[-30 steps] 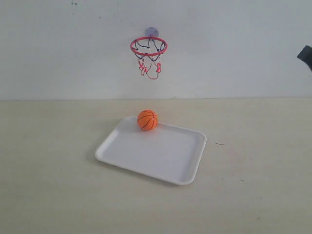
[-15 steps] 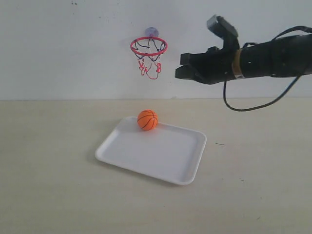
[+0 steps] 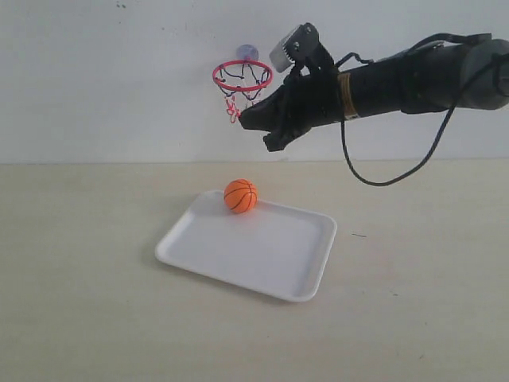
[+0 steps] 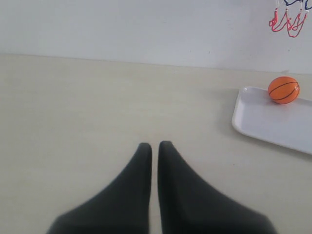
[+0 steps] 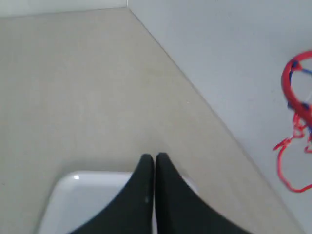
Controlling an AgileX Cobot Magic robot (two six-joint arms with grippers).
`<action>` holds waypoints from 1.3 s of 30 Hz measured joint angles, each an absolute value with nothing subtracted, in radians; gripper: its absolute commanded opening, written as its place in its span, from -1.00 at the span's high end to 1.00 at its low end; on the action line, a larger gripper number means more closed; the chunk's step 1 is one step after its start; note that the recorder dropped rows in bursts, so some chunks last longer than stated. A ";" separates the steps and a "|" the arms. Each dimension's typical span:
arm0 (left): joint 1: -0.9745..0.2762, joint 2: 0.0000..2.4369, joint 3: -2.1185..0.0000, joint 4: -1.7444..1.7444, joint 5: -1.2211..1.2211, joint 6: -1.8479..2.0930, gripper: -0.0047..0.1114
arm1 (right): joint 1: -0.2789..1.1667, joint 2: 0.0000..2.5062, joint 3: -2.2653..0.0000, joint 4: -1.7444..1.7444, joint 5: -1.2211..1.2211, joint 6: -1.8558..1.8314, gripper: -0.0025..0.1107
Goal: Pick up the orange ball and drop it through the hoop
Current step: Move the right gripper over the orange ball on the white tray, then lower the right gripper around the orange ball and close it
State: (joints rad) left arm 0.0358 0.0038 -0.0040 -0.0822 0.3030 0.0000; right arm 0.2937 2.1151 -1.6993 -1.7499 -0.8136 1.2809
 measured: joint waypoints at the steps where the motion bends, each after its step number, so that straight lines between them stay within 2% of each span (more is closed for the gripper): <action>1: 0.036 0.004 -0.004 -0.082 0.303 0.000 0.85 | 0.298 2.102 -1.692 -1.750 -0.768 1.250 0.96; 4: 0.036 0.004 -0.004 -0.082 0.303 0.000 0.85 | 0.308 2.040 -1.650 -1.752 -0.555 1.159 0.96; 7: 0.036 0.004 -0.004 -0.082 0.303 0.000 0.85 | 0.320 1.968 -1.578 -1.755 -0.243 1.137 0.96; 8: 0.036 0.004 -0.004 -0.082 0.303 0.000 0.85 | 0.348 1.937 -1.533 -1.716 0.076 1.142 0.96; 9: 0.036 0.004 -0.004 -0.082 0.303 0.000 0.85 | 0.361 1.932 -1.526 -1.662 0.208 1.124 0.96; 10: 0.036 0.004 -0.004 -0.082 0.303 0.000 0.85 | 0.380 1.928 -1.532 -1.429 0.462 0.963 0.96; 11: 0.036 0.004 -0.004 -0.082 0.303 0.000 0.85 | 0.380 1.928 -1.544 -1.299 0.547 0.857 0.96; 12: 0.036 0.004 -0.004 -0.082 0.303 0.000 0.85 | 0.357 1.949 -1.595 -0.939 0.667 0.579 0.96; 13: 0.036 0.004 -0.004 -0.082 0.303 0.000 0.85 | 0.342 1.964 -1.627 -0.794 0.700 0.450 0.96; 15: 0.036 0.004 -0.004 -0.082 0.303 0.000 0.85 | 0.266 2.066 -1.734 -0.143 0.808 -0.025 0.96; 17: 0.036 0.004 -0.004 -0.082 0.303 0.000 0.85 | 0.240 2.132 -1.800 0.320 0.886 -0.393 0.96; 20: 0.036 0.004 -0.004 -0.082 0.303 0.000 0.85 | 0.282 2.151 -1.862 0.524 0.888 -0.587 0.92; 21: 0.036 0.004 -0.004 -0.082 0.303 0.000 0.85 | 0.309 2.161 -1.885 0.510 0.875 -0.571 0.83; 27: 0.036 0.004 -0.004 -0.082 0.303 0.000 0.85 | 0.360 2.248 -2.006 0.418 0.844 -0.454 -0.09; 28: 0.036 0.004 -0.004 -0.082 0.303 0.000 0.85 | 0.360 2.259 -2.020 0.416 0.839 -0.431 -0.15; 32: 0.036 0.004 -0.004 -0.082 0.303 0.000 0.85 | 0.360 2.324 -2.048 0.412 0.770 -0.315 0.15; 33: 0.036 0.004 -0.004 -0.082 0.303 0.000 0.85 | 0.360 2.342 -2.048 0.423 0.750 -0.300 0.13; 36: 0.036 0.004 -0.004 -0.082 0.303 0.000 0.85 | 0.360 2.376 -2.049 0.489 0.738 -0.286 -0.33; 39: 0.036 0.004 -0.004 -0.082 0.303 0.000 0.85 | 0.370 2.400 -2.050 0.533 0.738 -0.284 -0.35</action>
State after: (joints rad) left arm 0.0358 0.0038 -0.0040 -0.0822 0.3030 0.0000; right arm 0.3698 2.3999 -2.0497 0.5332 0.7377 -0.2839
